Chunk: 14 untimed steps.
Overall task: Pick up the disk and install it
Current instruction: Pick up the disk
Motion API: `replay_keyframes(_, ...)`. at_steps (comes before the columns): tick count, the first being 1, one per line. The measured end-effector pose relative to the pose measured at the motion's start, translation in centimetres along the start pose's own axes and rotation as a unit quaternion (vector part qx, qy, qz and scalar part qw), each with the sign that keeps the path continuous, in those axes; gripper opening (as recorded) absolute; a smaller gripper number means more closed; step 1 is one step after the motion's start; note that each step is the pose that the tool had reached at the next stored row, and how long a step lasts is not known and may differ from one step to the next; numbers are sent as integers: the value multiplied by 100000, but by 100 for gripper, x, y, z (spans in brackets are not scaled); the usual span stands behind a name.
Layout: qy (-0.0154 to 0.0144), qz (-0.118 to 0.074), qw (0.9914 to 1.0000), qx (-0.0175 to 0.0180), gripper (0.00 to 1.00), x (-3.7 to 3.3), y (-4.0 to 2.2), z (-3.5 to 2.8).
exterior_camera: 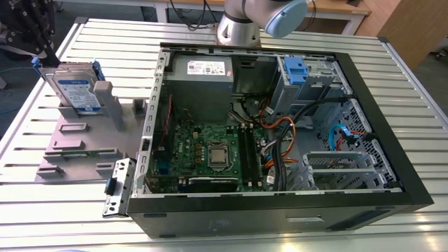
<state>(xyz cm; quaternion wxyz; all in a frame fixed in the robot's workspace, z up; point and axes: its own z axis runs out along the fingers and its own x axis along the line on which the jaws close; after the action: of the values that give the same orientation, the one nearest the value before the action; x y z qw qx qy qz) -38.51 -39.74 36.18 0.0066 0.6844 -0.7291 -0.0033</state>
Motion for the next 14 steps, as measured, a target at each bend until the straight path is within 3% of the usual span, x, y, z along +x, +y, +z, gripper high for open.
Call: replay_keyframes(14,6,-412,99999,1,11,0,0,0)
